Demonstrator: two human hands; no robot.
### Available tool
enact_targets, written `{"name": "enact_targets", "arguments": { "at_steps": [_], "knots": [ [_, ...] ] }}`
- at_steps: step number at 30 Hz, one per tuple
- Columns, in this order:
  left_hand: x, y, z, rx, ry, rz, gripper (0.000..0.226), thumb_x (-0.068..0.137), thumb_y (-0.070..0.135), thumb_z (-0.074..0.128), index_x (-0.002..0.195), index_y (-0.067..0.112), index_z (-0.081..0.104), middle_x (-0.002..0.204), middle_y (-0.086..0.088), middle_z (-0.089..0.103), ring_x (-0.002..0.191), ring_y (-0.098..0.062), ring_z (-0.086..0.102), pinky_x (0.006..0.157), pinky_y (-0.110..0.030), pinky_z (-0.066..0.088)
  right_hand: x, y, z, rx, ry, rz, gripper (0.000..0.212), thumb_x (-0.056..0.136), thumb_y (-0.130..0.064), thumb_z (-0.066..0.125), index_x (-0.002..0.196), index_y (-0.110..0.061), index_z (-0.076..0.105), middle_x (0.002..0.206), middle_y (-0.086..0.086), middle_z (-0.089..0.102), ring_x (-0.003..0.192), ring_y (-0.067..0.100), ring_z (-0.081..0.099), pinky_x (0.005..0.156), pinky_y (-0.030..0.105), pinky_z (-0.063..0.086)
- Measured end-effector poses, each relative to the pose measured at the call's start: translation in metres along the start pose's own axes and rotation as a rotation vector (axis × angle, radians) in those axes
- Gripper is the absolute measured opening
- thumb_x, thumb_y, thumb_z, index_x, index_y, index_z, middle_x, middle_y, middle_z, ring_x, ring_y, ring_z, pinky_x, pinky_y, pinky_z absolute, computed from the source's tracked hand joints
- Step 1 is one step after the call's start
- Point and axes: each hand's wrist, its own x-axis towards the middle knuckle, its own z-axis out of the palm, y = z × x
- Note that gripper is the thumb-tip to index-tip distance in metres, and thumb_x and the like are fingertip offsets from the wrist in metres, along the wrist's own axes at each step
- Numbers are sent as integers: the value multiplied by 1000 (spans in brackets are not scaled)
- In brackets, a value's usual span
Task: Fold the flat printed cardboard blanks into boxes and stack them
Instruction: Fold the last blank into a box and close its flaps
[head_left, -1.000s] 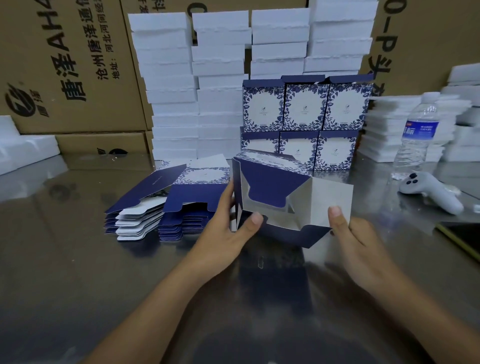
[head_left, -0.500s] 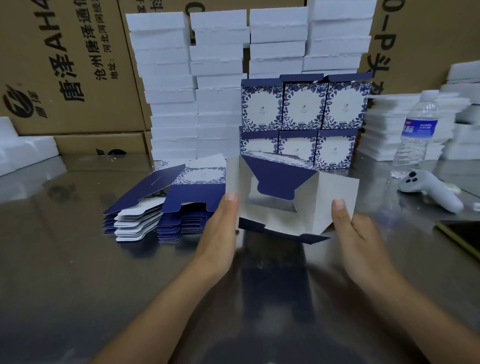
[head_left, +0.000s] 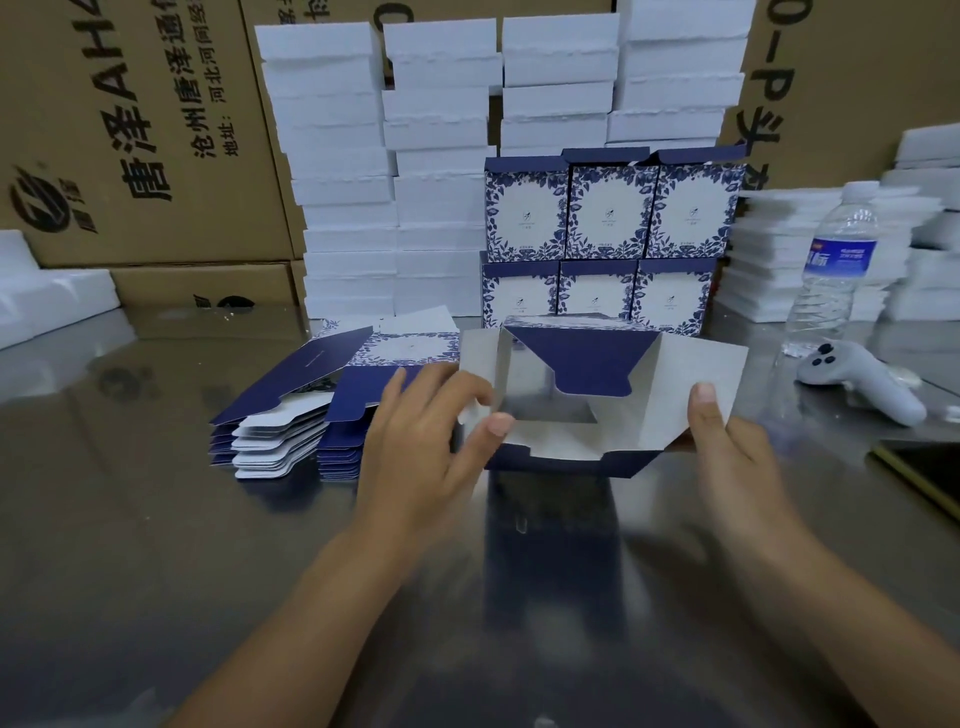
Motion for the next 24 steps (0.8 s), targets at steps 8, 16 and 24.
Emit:
{"name": "enact_targets", "arguments": {
  "at_steps": [8, 16, 24],
  "knots": [
    [-4, -5, 4, -20, -245, -56, 60, 66, 47, 78, 111, 45, 37, 105, 22, 39, 91, 3, 37, 79, -1, 30, -4, -8, -2, 15, -4, -3, 46, 100, -33, 35, 62, -20, 57, 51, -24, 62, 54, -15, 55, 51, 0, 37],
    [-7, 0, 9, -91, 91, -244, 62, 67, 19, 84, 95, 42, 33, 98, 30, 40, 82, 7, 35, 70, -10, 31, -19, -16, 8, -50, -159, -148, 51, 89, -44, 33, 66, -9, 61, 69, -15, 70, 66, -7, 61, 59, 4, 39],
    [-3, -1, 11, -187, 145, -342, 68, 67, 23, 84, 92, 58, 32, 96, 46, 39, 71, 4, 49, 64, -6, 38, -17, -3, 11, -322, -224, -115, 43, 80, -29, 71, 111, -29, 41, 89, -10, 55, 72, 5, 57, 65, 23, 47]
  ]
}}
